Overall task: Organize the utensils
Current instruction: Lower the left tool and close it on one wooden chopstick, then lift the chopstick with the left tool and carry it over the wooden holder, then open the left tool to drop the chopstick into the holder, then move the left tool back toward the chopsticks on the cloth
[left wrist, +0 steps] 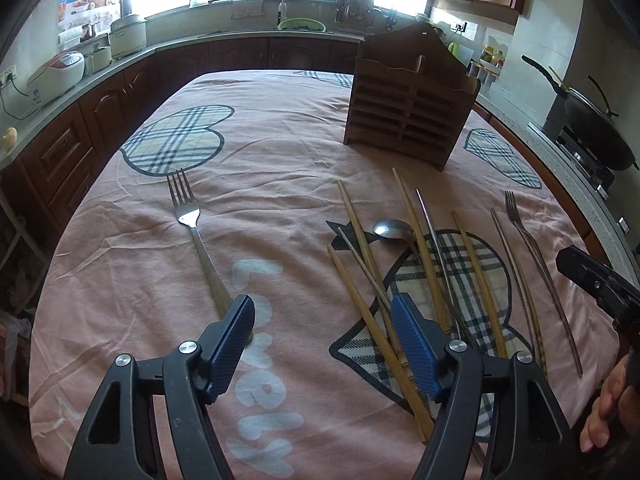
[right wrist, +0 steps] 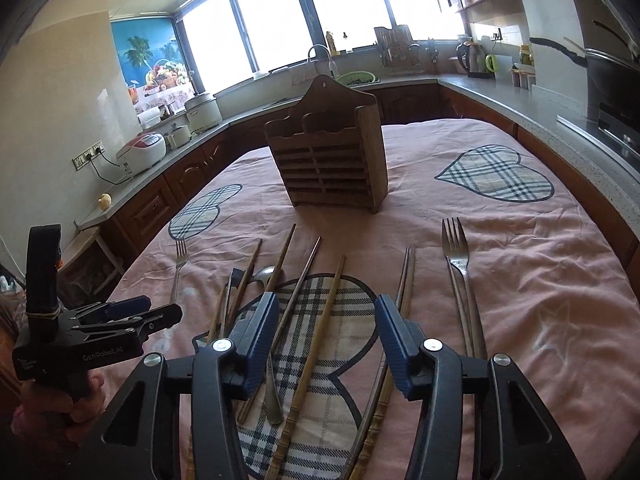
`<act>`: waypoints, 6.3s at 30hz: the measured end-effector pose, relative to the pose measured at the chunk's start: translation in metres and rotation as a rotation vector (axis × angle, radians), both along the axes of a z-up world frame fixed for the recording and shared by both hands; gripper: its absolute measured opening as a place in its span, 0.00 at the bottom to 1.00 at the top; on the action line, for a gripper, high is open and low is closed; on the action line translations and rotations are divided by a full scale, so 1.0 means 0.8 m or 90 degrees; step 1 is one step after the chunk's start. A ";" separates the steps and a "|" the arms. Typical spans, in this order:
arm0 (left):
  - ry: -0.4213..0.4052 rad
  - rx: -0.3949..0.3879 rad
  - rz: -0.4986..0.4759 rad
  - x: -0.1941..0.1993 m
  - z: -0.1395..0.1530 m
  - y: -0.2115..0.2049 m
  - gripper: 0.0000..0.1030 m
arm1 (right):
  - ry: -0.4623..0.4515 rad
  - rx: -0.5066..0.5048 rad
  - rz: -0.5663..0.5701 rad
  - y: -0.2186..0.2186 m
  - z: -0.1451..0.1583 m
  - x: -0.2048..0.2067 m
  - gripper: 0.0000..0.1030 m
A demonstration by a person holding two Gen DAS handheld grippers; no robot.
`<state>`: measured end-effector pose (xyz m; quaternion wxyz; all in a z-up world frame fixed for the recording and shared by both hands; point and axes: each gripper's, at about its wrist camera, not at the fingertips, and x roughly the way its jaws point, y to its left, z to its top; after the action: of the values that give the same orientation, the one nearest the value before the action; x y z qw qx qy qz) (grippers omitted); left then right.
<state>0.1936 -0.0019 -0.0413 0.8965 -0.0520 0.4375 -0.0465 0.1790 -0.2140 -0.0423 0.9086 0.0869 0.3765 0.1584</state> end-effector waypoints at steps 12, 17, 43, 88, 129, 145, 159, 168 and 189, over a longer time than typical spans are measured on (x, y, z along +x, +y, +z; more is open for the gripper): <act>0.095 0.001 -0.023 0.086 -0.037 -0.012 0.44 | 0.083 -0.005 0.013 0.009 -0.039 0.076 0.39; 0.108 0.004 -0.032 0.106 -0.043 -0.008 0.36 | 0.104 -0.013 0.019 0.017 -0.052 0.099 0.34; 0.101 -0.053 -0.101 0.104 -0.025 0.001 0.03 | 0.134 -0.041 0.056 0.046 -0.057 0.134 0.05; -0.212 -0.121 -0.077 0.004 0.177 0.076 0.03 | -0.123 0.038 0.020 0.020 0.141 0.090 0.04; -0.353 -0.216 0.096 0.345 0.020 -0.005 0.03 | -0.281 0.109 -0.187 -0.032 0.116 0.278 0.04; -0.308 -0.189 0.050 0.387 0.047 -0.005 0.04 | -0.240 0.102 -0.183 -0.020 0.068 0.303 0.05; -0.291 -0.188 0.057 0.356 0.052 0.025 0.29 | -0.217 0.122 -0.173 -0.041 0.076 0.292 0.58; -0.263 -0.175 0.066 0.294 0.069 0.050 0.63 | -0.207 0.149 -0.157 -0.052 0.097 0.251 0.73; -0.115 -0.158 0.051 0.117 0.069 0.086 0.64 | -0.143 0.088 -0.116 -0.066 0.094 0.087 0.81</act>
<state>0.2868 0.0670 0.0139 0.9201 -0.1753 0.3436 -0.0685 0.2486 -0.2665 0.0330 0.9475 0.1645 0.2513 0.1094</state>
